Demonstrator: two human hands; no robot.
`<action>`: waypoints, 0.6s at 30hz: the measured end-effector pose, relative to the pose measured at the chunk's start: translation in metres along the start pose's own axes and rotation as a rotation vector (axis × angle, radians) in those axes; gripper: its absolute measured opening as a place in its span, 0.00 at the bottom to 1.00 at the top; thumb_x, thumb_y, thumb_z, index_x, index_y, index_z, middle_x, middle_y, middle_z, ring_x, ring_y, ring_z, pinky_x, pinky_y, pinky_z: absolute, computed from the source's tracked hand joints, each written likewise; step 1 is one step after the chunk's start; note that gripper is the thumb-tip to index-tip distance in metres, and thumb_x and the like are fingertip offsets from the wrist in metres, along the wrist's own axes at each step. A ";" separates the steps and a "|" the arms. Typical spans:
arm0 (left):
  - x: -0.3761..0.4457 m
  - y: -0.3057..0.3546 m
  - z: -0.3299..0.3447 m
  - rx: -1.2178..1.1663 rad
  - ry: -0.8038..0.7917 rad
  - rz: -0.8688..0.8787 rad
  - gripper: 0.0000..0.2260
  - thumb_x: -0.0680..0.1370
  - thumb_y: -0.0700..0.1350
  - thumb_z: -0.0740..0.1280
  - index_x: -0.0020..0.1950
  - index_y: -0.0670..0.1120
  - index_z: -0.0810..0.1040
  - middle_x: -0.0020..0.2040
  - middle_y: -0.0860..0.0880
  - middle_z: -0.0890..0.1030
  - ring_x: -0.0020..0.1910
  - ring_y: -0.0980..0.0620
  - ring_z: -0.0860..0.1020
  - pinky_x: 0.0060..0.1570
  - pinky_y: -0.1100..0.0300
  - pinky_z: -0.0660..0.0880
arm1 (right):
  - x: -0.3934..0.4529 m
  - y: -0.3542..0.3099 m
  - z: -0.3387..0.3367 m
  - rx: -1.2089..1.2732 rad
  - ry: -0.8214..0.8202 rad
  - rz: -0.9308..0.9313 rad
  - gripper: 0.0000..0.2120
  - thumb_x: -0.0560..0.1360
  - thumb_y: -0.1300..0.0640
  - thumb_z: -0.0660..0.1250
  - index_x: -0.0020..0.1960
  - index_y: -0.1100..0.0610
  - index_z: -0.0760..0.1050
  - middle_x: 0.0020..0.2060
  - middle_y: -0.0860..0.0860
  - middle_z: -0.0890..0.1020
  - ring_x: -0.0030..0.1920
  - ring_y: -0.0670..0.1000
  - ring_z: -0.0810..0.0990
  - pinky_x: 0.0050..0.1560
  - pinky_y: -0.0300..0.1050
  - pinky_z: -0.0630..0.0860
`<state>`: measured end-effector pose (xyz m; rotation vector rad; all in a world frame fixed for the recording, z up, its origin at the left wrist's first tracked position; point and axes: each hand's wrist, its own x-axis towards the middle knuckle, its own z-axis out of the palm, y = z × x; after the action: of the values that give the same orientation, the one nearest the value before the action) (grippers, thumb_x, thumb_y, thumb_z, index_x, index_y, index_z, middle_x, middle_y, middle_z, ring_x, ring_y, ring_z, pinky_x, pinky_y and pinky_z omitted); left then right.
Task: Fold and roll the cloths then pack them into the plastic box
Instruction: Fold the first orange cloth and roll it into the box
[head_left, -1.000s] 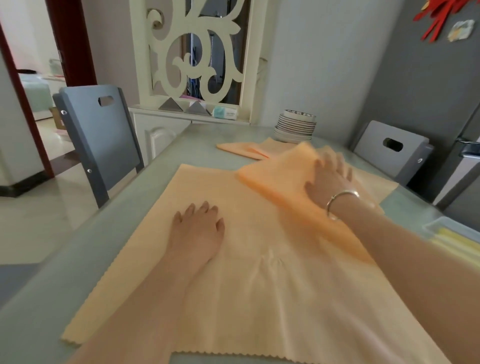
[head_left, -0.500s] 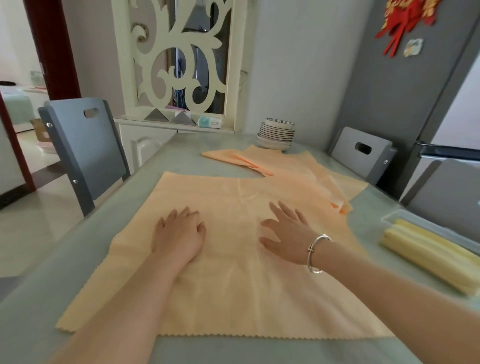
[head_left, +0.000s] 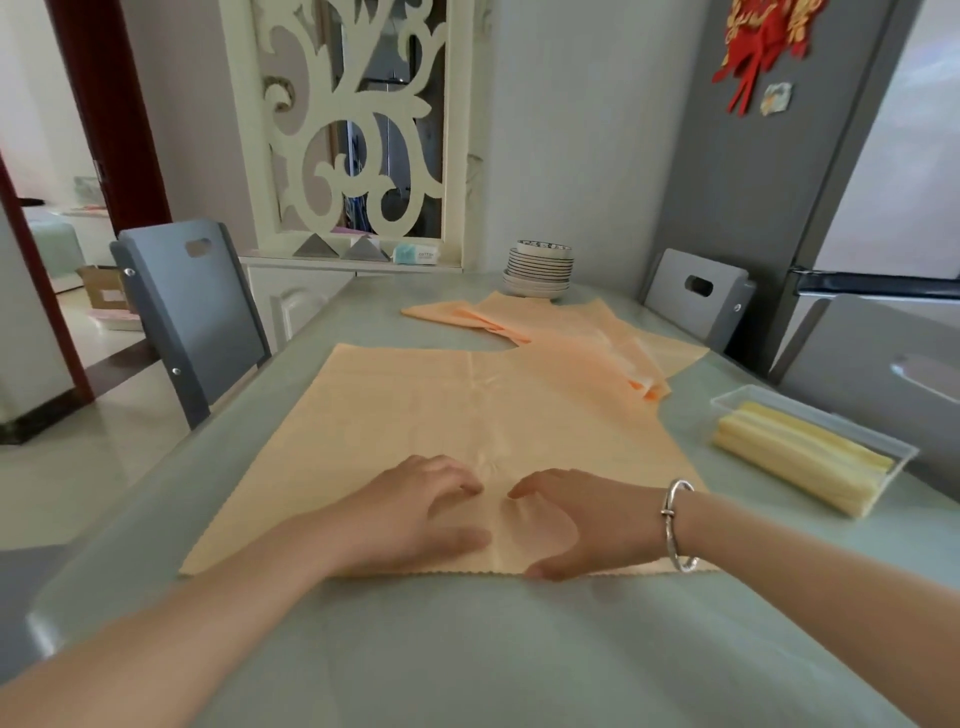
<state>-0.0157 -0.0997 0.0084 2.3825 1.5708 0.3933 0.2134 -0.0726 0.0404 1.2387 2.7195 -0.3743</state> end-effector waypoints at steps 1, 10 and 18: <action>-0.006 0.003 -0.001 0.043 -0.035 0.004 0.39 0.63 0.76 0.56 0.69 0.57 0.67 0.69 0.61 0.66 0.68 0.60 0.63 0.70 0.61 0.59 | -0.002 0.000 0.000 0.018 0.030 -0.004 0.36 0.68 0.43 0.70 0.71 0.48 0.59 0.64 0.47 0.70 0.63 0.50 0.70 0.62 0.48 0.69; -0.026 0.010 -0.014 0.211 0.060 -0.103 0.14 0.73 0.46 0.64 0.59 0.54 0.72 0.60 0.57 0.74 0.60 0.54 0.73 0.55 0.56 0.71 | -0.009 0.012 0.000 -0.075 0.404 0.165 0.07 0.72 0.59 0.59 0.48 0.51 0.70 0.45 0.51 0.78 0.44 0.57 0.76 0.37 0.43 0.66; -0.020 -0.023 -0.057 0.043 -0.007 -0.310 0.17 0.72 0.44 0.66 0.30 0.48 0.60 0.29 0.54 0.61 0.30 0.53 0.61 0.32 0.57 0.56 | -0.007 0.047 -0.028 0.172 0.181 0.221 0.15 0.72 0.60 0.58 0.30 0.53 0.57 0.28 0.48 0.64 0.31 0.49 0.61 0.33 0.45 0.59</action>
<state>-0.0635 -0.1056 0.0516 2.1162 1.9226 0.2879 0.2533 -0.0406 0.0607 1.6773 2.7017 -0.5005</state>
